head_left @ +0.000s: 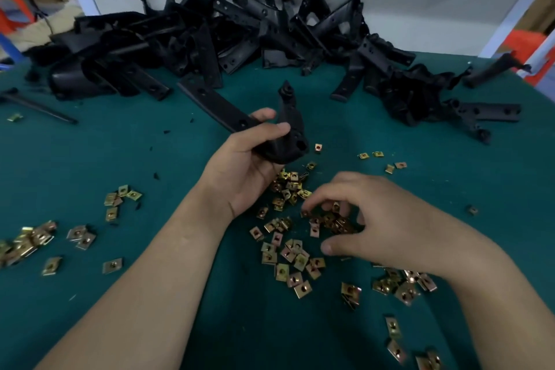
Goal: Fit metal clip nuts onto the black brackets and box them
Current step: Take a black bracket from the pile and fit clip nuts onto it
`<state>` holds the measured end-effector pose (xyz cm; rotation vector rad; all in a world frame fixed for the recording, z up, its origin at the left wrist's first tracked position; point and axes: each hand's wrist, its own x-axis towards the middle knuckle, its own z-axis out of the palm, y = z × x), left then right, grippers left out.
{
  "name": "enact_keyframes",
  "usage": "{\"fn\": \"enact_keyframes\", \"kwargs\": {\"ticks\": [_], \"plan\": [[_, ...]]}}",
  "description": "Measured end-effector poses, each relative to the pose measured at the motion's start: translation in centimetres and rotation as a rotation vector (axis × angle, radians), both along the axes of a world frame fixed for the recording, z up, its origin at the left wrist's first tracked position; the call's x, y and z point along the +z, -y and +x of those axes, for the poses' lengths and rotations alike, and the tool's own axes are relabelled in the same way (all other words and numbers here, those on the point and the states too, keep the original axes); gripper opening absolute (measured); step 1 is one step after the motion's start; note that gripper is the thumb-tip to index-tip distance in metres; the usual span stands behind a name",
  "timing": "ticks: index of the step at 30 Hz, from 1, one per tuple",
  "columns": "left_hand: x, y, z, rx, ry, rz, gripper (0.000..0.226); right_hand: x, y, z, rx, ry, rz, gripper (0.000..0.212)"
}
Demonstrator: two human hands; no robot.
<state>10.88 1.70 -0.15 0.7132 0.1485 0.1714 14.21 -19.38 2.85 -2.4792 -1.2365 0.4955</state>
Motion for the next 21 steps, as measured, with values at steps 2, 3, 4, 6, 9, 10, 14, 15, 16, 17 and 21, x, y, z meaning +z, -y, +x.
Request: {"fn": "enact_keyframes", "kwargs": {"ticks": [2, 3, 4, 6, 9, 10, 14, 15, 16, 17, 21], "plan": [[-0.1, 0.1, 0.1, -0.014, 0.001, 0.016, 0.030, -0.1, 0.1, -0.3, 0.014, 0.008, 0.021, 0.040], [-0.1, 0.2, 0.1, -0.020, -0.001, 0.026, 0.030, -0.1, 0.0, -0.5, 0.013, 0.009, 0.039, 0.033], [-0.1, 0.2, 0.2, -0.023, -0.004, 0.038, 0.031, 0.0, -0.1, -0.6, 0.006, 0.009, 0.062, 0.026], [-0.1, 0.3, 0.2, -0.027, -0.012, 0.058, 0.030, 0.0, -0.3, -0.9, -0.006, 0.016, 0.094, 0.012], [0.1, 0.4, 0.1, -0.033, -0.013, 0.075, 0.030, -0.2, -0.6, -1.1, 0.008, 0.035, 0.106, 0.002], [0.0, 0.5, 0.1, -0.032, -0.009, 0.084, 0.029, -0.3, -0.7, -1.2, 0.016, 0.038, 0.114, 0.001], [-0.1, 0.8, -0.1, -0.042, 0.011, 0.142, 0.021, -0.9, -1.2, -1.3, -0.039, 0.018, 0.259, 0.011], [-0.1, 0.8, -0.2, -0.047, 0.011, 0.149, 0.019, -1.0, -1.4, -1.3, -0.082, -0.008, 0.340, 0.012], [-0.2, 0.8, -0.3, -0.051, 0.012, 0.156, 0.018, -1.0, -1.5, -1.3, -0.126, -0.029, 0.427, 0.013], [-0.2, 0.8, -0.3, -0.058, 0.011, 0.161, 0.017, -1.1, -1.5, -1.1, -0.164, -0.039, 0.509, 0.014], [-0.1, 0.8, -0.5, -0.082, 0.013, 0.193, 0.016, -1.4, -1.5, -0.7, -0.278, -0.131, 0.697, 0.019]]}}
